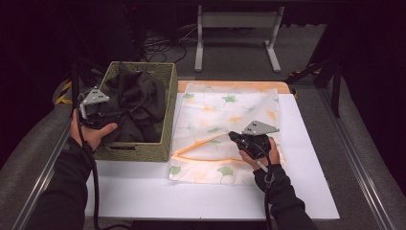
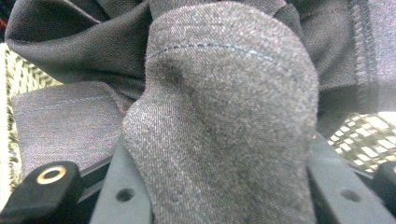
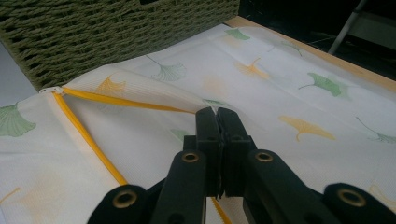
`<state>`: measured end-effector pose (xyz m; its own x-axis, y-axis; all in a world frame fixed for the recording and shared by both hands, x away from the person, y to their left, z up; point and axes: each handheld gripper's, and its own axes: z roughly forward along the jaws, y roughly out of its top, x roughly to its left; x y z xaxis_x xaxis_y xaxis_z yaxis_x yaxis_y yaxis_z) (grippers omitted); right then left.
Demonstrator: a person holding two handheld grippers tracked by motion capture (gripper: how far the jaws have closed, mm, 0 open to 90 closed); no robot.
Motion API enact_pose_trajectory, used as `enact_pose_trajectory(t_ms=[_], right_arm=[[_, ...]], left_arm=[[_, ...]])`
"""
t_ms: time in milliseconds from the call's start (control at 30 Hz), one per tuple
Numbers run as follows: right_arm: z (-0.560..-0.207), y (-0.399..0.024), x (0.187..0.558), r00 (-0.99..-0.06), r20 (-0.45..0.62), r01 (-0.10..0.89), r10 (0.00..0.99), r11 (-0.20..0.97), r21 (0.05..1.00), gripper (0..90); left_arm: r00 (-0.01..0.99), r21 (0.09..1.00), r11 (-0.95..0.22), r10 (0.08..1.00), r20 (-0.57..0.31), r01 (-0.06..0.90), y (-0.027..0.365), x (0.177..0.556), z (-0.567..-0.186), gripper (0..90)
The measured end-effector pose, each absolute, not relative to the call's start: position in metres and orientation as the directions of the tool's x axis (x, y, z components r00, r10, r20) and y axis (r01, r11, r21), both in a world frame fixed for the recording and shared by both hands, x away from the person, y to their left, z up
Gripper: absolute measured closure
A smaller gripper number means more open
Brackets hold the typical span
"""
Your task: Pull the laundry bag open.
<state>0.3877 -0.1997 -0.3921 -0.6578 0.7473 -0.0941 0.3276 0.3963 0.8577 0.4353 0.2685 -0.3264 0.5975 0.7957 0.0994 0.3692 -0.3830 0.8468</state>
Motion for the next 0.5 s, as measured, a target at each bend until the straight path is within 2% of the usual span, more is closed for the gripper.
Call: enact_pose_trajectory(t_ms=[500], right_arm=[[-0.392, -0.199, 0.387, -0.654, -0.089, 0.331, 0.751, 0.390, 0.859, 88.8]], left_arm=[[0.634, 0.921, -0.295, 0.770, 0.071, 0.255, 0.277, 0.393, -0.297, 62.1]])
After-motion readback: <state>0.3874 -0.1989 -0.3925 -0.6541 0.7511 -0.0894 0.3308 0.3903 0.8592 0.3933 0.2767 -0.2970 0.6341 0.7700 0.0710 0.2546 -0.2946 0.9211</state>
